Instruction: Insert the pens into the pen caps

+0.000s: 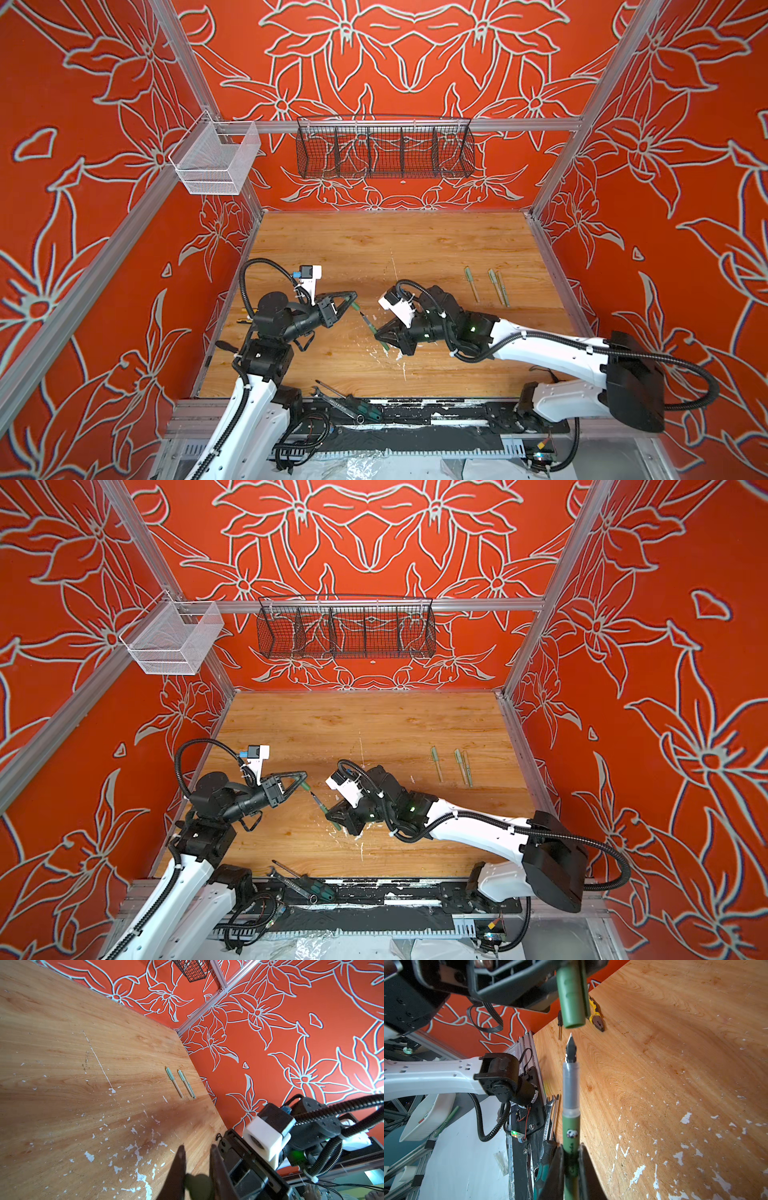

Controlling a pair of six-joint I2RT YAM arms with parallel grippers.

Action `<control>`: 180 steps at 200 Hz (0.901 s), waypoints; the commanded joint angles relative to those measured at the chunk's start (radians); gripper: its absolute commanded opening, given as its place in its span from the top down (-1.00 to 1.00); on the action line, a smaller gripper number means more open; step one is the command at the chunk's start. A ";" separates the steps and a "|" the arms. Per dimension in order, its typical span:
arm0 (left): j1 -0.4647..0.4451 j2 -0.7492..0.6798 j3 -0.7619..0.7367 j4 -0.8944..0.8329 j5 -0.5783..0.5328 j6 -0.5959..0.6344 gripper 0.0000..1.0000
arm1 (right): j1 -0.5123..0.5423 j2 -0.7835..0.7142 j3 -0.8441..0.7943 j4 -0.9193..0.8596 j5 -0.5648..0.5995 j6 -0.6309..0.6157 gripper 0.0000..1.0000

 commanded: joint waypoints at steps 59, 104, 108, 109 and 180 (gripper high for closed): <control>0.007 0.020 -0.007 0.094 0.084 -0.048 1.00 | 0.003 -0.010 0.007 0.010 0.010 -0.017 1.00; 0.006 0.024 -0.021 0.095 0.073 -0.051 1.00 | 0.003 -0.011 0.016 0.011 0.004 -0.018 1.00; 0.006 0.022 -0.021 0.091 0.067 -0.049 1.00 | 0.003 -0.010 0.016 0.011 0.004 -0.020 1.00; 0.006 0.021 -0.020 0.090 0.067 -0.048 1.00 | 0.003 -0.011 0.015 0.011 0.004 -0.020 1.00; 0.008 -0.005 -0.008 0.027 -0.010 -0.006 1.00 | 0.003 -0.006 0.011 0.015 0.002 -0.014 1.00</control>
